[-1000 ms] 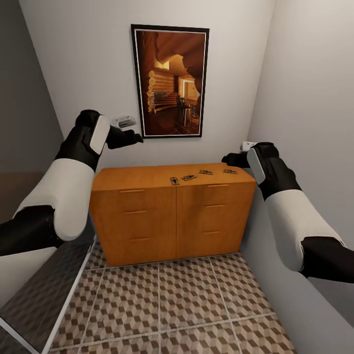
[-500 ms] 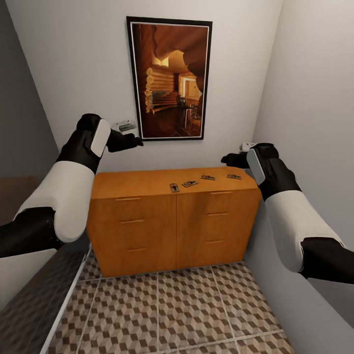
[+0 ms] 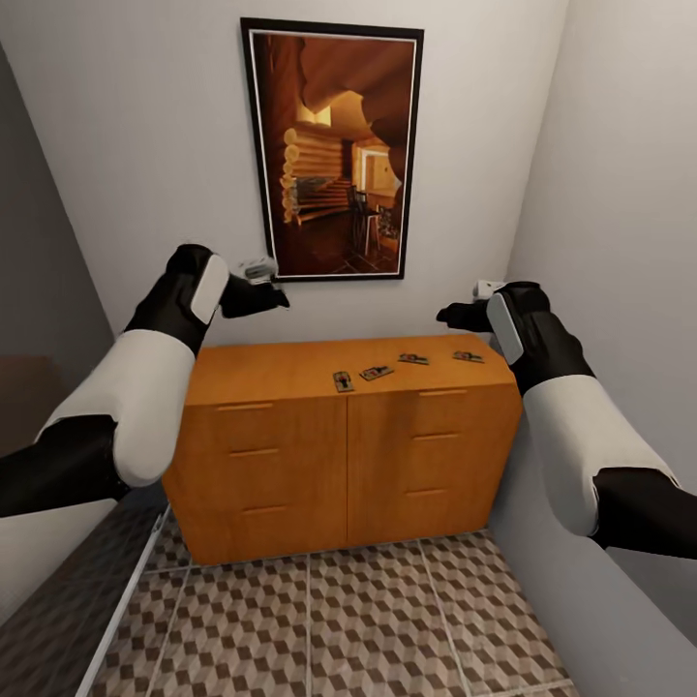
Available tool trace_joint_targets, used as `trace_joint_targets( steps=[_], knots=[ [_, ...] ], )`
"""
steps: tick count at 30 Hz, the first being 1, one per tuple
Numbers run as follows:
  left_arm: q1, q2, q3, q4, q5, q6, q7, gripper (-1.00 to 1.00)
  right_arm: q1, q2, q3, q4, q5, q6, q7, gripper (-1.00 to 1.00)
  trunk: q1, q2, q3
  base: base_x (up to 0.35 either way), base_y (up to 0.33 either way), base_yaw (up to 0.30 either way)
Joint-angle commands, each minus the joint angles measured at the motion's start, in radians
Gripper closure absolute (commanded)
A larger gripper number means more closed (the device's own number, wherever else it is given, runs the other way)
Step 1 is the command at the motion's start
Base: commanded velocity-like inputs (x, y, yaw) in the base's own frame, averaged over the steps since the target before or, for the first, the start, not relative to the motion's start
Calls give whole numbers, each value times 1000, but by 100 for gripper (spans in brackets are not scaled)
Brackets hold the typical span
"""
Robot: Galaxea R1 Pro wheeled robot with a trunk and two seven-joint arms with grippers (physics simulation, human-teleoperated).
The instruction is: Take the four mousetraps from the cabinet in the bathroom and place them on the bathroom floor. Make sure all four end up on the same floor surface, and ensure that at least two of them are either under or directly next to the same bathroom sink.
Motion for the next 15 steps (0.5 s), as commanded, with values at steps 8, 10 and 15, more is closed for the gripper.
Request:
trace_joint_targets(
  steps=[8, 10, 15],
  knots=[
    [5, -4, 4, 63, 11, 6, 10, -100, -1, -2, -2, -2, -10, 16, -11, -100, 0, -1, -1, 15, 0, 0],
    [6, -8, 4, 70, 11, 7, 10, -100, -1, -2, -3, -1, -10, 29, -12, -100, 0, -1, -1, 3, 0, 0],
    [7, -11, 4, 78, 12, 9, 9, -100, -1, -3, -4, 0, -11, 53, -14, -100, 0, -1, -1, 1, 0, 0]
  ],
)
